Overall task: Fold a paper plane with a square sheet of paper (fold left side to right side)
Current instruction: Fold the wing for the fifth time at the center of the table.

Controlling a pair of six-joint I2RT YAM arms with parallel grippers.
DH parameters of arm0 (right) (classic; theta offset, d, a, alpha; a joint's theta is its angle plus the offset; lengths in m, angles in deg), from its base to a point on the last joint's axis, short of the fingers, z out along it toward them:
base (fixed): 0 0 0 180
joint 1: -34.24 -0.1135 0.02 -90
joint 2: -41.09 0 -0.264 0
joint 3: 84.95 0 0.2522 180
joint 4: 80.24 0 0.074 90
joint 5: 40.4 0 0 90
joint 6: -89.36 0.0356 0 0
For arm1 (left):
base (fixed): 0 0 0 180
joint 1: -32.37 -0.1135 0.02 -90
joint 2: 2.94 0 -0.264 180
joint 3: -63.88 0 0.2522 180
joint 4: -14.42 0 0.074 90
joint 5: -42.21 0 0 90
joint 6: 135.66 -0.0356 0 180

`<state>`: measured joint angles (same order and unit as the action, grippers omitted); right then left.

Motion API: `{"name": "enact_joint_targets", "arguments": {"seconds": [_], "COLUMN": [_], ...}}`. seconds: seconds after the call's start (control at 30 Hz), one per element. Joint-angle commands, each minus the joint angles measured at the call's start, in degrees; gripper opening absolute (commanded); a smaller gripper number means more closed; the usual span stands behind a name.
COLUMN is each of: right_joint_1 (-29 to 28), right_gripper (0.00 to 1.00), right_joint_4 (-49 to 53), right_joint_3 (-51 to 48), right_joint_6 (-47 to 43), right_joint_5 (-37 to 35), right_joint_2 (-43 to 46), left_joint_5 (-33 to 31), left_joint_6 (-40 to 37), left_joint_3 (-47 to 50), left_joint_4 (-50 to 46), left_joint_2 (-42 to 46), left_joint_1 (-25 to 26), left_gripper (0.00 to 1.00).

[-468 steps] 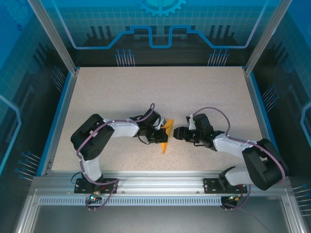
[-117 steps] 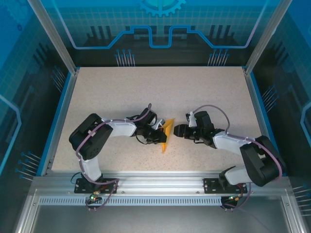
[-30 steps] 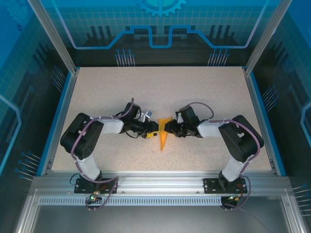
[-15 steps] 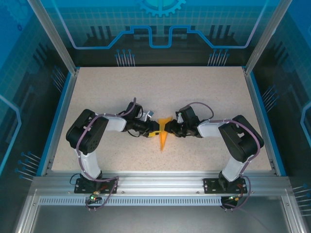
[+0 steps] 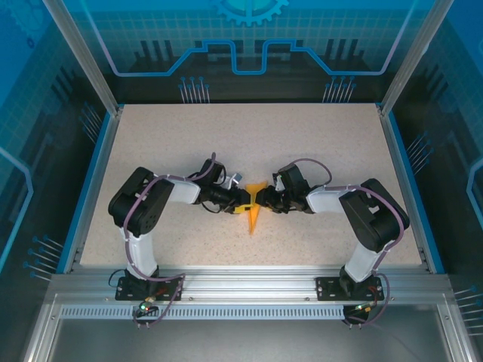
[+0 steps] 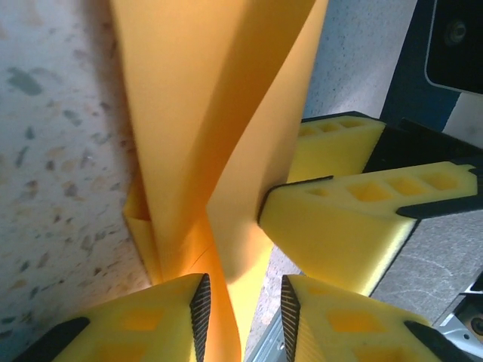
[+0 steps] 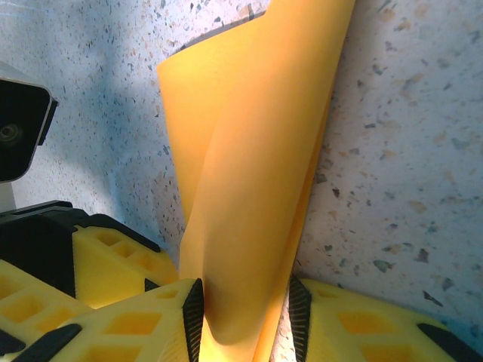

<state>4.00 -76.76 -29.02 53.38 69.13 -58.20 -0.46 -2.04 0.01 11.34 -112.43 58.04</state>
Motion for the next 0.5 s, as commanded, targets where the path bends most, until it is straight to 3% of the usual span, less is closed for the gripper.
{"name": "enact_joint_targets", "arguments": {"seconds": [0.0, 0.17, 0.47], "right_joint_1": [-2.14, -2.19, -2.19], "right_gripper": [0.38, 0.38, 0.38], "right_joint_4": [2.19, 2.34, 1.76], "right_joint_3": [-0.51, -0.42, -0.53], "right_joint_6": [-0.45, -0.41, -0.24], "right_joint_5": [-1.12, -1.09, -0.98], "right_joint_2": [-4.68, -4.73, -4.04], "left_joint_5": [1.45, 0.62, -3.77], "left_joint_6": [0.42, 0.24, -3.04], "left_joint_3": [-1.57, -1.94, -1.94], "left_joint_4": [0.73, 0.40, -3.74], "left_joint_2": [-1.46, -2.22, -0.57], "left_joint_1": [0.67, 0.87, 0.77], "left_gripper": [0.33, 0.29, 0.11]}}
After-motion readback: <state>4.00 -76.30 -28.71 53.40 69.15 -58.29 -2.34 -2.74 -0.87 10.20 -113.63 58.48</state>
